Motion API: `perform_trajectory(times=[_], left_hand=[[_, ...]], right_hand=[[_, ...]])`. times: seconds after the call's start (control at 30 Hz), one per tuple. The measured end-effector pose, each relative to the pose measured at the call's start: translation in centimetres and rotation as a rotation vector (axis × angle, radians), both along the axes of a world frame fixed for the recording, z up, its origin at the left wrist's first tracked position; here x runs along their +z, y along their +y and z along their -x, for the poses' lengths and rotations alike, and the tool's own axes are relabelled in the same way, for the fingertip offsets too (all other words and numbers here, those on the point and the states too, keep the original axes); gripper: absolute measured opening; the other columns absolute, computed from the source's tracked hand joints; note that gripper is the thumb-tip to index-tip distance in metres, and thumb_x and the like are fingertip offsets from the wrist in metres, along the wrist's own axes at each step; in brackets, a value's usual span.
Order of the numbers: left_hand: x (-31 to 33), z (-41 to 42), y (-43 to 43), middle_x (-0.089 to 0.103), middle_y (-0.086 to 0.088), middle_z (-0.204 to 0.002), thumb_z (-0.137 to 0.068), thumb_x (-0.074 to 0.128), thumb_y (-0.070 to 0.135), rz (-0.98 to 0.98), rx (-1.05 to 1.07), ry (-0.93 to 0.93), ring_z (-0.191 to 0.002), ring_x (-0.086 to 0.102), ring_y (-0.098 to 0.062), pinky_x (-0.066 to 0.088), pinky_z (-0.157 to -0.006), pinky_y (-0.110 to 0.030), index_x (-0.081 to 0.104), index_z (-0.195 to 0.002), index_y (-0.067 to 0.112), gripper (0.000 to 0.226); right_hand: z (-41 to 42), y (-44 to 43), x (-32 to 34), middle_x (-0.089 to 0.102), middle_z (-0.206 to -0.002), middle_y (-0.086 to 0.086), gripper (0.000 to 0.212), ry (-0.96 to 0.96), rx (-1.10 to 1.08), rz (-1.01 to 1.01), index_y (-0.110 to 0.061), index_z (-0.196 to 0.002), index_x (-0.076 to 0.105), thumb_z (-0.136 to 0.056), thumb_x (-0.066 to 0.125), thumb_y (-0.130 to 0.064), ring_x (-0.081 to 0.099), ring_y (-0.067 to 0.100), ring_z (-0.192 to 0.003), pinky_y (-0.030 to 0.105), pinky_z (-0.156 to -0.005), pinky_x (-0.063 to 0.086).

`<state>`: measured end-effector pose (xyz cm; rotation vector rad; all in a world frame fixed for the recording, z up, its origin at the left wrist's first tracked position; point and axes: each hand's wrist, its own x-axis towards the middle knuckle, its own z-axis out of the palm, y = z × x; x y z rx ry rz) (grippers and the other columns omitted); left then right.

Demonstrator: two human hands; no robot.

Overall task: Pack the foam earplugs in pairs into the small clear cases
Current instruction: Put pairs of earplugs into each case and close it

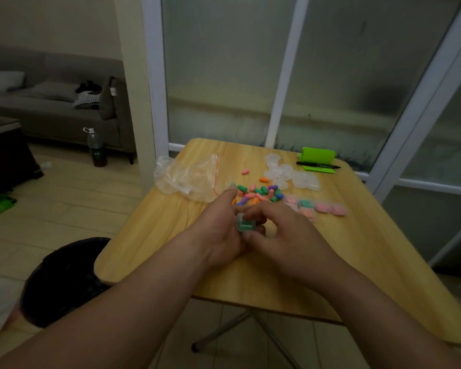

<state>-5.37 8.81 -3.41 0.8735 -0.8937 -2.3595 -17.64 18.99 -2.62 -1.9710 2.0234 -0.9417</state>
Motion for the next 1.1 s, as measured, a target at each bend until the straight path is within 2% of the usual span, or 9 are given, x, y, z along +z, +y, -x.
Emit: perform_trajectory(times=[0.1,0.23,0.3,0.4,0.5,0.63,0.73,0.9,1.1], left_hand=[[0.0,0.3,0.5,0.045,-0.031,-0.154,-0.103,0.038,0.063,-0.029,-0.003,0.023,-0.121,0.044,-0.034,0.033,-0.115,-0.045,0.059,-0.14,-0.004,0.079],[0.2,0.6,1.1,0.062,-0.025,-0.127,-0.104,0.042,0.039,0.022,-0.057,0.053,-0.113,0.056,-0.036,0.045,-0.103,-0.045,0.055,-0.144,0.0,0.057],[0.4,0.5,1.4,0.067,-0.023,-0.115,-0.101,0.046,0.023,0.08,-0.082,0.04,-0.104,0.066,-0.035,0.054,-0.096,-0.046,0.052,-0.144,0.004,0.047],[-0.1,0.6,1.8,0.073,-0.02,-0.109,-0.101,0.054,0.009,0.206,-0.115,-0.02,-0.112,0.067,-0.034,0.048,-0.112,-0.054,0.059,-0.137,0.008,0.036],[-0.3,0.8,2.0,0.075,-0.023,-0.114,-0.104,0.056,0.01,0.232,-0.111,-0.045,-0.114,0.069,-0.035,0.051,-0.108,-0.054,0.059,-0.134,0.005,0.031],[-0.1,1.2,2.2,0.072,-0.028,-0.12,-0.106,0.053,0.007,0.209,-0.058,-0.038,-0.103,0.071,-0.032,0.062,-0.091,-0.043,0.058,-0.128,0.002,0.024],[0.0,1.5,2.4,0.074,-0.026,-0.119,-0.107,0.052,0.008,0.207,-0.071,-0.052,-0.099,0.073,-0.03,0.064,-0.082,-0.038,0.057,-0.13,0.003,0.025],[-0.3,2.8,3.1,0.076,-0.023,-0.115,-0.107,0.052,0.009,0.244,-0.078,-0.07,-0.111,0.073,-0.035,0.058,-0.099,-0.047,0.059,-0.132,0.003,0.027],[-0.8,5.2,4.1,0.076,-0.015,-0.118,-0.105,0.056,0.009,0.288,-0.011,-0.034,-0.105,0.076,-0.027,0.06,-0.097,-0.045,0.068,-0.128,0.008,0.026]], right_hand=[[0.2,0.0,-0.6,0.063,-0.11,-0.017,0.026,0.035,-0.017,0.003,-0.038,-0.106,0.06,-0.09,0.078,-0.03,0.06,0.0,-0.099,0.024,-0.081,0.053],[0.7,0.3,-0.3,0.065,-0.108,-0.018,0.026,-0.049,-0.052,0.033,-0.036,-0.105,0.054,-0.093,0.077,-0.029,0.066,-0.004,-0.092,0.023,-0.073,0.056],[1.2,0.6,-0.1,0.064,-0.109,-0.02,0.031,-0.075,-0.062,0.053,-0.037,-0.106,0.052,-0.093,0.077,-0.026,0.063,-0.012,-0.095,0.014,-0.071,0.052],[2.0,0.9,-0.2,0.062,-0.121,-0.021,0.044,-0.059,-0.078,0.06,-0.038,-0.122,0.051,-0.091,0.079,-0.024,0.057,-0.02,-0.105,0.002,-0.078,0.045],[2.6,1.1,-0.4,0.059,-0.133,-0.019,0.061,-0.035,-0.086,0.053,-0.037,-0.142,0.048,-0.09,0.079,-0.029,0.056,-0.013,-0.114,-0.001,-0.084,0.041],[3.4,1.9,-0.5,0.056,-0.138,-0.017,0.062,-0.001,-0.173,0.067,-0.037,-0.147,0.046,-0.093,0.075,-0.039,0.051,0.0,-0.128,0.021,-0.1,0.044],[4.0,2.5,-0.8,0.056,-0.133,-0.019,0.052,-0.027,-0.211,0.014,-0.041,-0.14,0.048,-0.095,0.074,-0.041,0.051,-0.002,-0.123,0.018,-0.092,0.042],[4.4,3.5,-1.2,0.056,-0.126,-0.019,0.047,-0.013,-0.235,0.002,-0.035,-0.136,0.054,-0.094,0.075,-0.038,0.052,-0.002,-0.116,0.009,-0.084,0.039],[4.5,3.9,-1.7,0.058,-0.114,-0.017,0.035,0.021,-0.333,0.138,-0.036,-0.118,0.058,-0.089,0.076,-0.043,0.054,0.003,-0.109,0.029,-0.089,0.054]])
